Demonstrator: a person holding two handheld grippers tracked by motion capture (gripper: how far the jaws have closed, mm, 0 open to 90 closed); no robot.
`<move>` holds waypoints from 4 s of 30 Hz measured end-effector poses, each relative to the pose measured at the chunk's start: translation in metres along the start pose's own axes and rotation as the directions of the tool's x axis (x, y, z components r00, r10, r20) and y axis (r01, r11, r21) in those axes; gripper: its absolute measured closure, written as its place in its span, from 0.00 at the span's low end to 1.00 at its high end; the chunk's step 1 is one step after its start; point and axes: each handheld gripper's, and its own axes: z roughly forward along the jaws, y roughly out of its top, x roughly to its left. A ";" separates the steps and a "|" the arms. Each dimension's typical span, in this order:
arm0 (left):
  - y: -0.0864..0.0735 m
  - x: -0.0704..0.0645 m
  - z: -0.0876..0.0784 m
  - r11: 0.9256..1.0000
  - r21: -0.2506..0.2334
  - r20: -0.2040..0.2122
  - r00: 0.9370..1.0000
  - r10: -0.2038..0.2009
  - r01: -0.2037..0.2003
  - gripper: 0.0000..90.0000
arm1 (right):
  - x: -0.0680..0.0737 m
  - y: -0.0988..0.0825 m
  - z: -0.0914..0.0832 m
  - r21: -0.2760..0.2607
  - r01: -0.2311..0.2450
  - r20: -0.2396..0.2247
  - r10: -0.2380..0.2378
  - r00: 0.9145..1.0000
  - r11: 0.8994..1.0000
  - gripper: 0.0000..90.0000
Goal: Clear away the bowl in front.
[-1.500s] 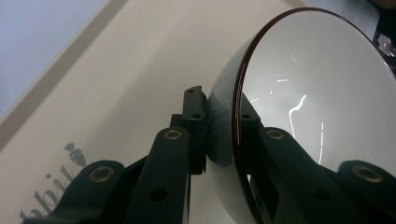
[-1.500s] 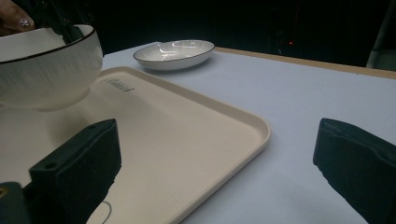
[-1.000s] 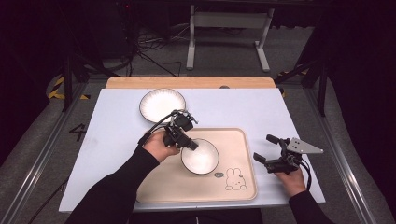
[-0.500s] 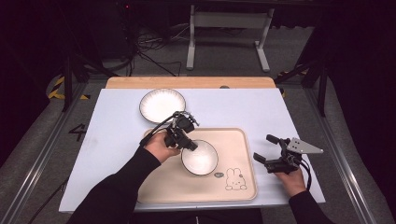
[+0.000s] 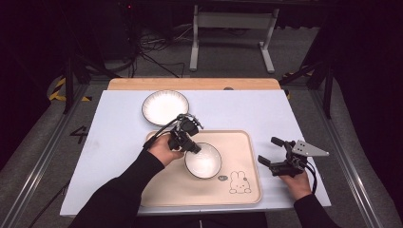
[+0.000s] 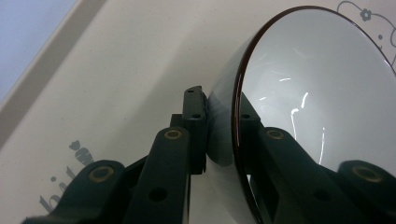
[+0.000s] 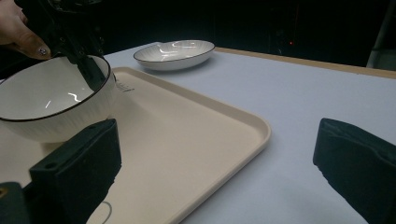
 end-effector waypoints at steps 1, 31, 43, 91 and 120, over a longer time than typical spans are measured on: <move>0.000 0.000 0.000 1.000 0.000 0.000 1.000 0.000 0.000 0.90 | 0.000 0.000 0.000 0.000 0.000 0.000 0.000 1.000 1.000 0.02; -0.006 0.002 -0.009 0.996 -0.075 -0.050 0.998 -0.044 0.040 0.74 | 0.000 0.000 0.000 -0.002 0.002 -0.002 -0.002 1.000 1.000 0.02; -0.029 -0.002 -0.034 0.971 -0.235 -0.002 0.999 -0.035 0.033 0.59 | 0.000 0.000 0.000 0.001 0.004 -0.001 -0.004 1.000 1.000 0.02; -0.164 0.014 -0.076 0.601 -0.799 0.008 1.000 0.011 0.000 0.00 | 0.001 0.000 0.000 -0.001 0.003 0.001 -0.003 1.000 1.000 0.02; -0.223 0.029 -0.047 0.445 -0.895 -0.122 0.971 -0.206 -0.018 0.00 | 0.000 0.000 -0.001 -0.010 0.000 -0.002 0.000 1.000 1.000 0.02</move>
